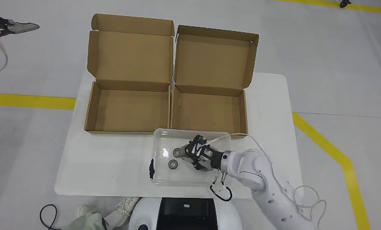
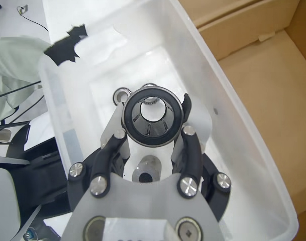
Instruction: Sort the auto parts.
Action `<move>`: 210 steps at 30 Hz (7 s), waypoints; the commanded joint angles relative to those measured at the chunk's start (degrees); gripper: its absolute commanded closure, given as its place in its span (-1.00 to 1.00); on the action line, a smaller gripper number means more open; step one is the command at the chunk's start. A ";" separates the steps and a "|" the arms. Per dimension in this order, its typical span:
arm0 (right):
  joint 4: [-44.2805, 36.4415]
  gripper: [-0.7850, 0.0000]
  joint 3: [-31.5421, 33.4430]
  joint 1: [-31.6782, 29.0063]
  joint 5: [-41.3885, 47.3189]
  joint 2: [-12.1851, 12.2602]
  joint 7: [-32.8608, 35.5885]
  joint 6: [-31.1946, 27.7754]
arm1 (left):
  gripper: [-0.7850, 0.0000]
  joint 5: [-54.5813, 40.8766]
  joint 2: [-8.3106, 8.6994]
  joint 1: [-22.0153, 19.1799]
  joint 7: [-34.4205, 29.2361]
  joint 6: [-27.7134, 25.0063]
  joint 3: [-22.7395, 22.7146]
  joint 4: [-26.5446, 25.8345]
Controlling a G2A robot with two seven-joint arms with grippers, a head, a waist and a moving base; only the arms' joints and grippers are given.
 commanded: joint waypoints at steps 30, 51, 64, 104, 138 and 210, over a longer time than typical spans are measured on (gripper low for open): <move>-3.22 1.00 5.14 11.76 6.95 0.09 -38.62 -15.37 | -1.00 0.00 0.00 0.00 0.00 0.00 0.00 0.00; -5.46 1.00 7.17 17.26 7.12 -0.73 -46.64 -12.19 | -1.00 0.00 0.00 0.00 0.00 0.00 0.00 0.00; -6.86 1.00 11.18 13.21 5.51 0.23 -44.14 -13.02 | -1.00 0.00 0.00 0.00 0.00 0.00 0.00 0.00; 6.98 1.00 3.32 13.61 -1.15 0.27 -19.23 1.15 | -1.00 0.00 0.00 0.00 0.00 0.00 0.00 0.00; 31.33 1.00 -9.11 30.24 6.93 -4.58 -3.90 6.12 | -1.00 0.00 0.00 0.00 0.00 0.00 0.00 0.00; -8.68 -0.65 3.96 -1.78 -1.52 3.46 12.70 -1.85 | -1.00 0.00 0.00 0.00 0.00 0.00 0.00 0.00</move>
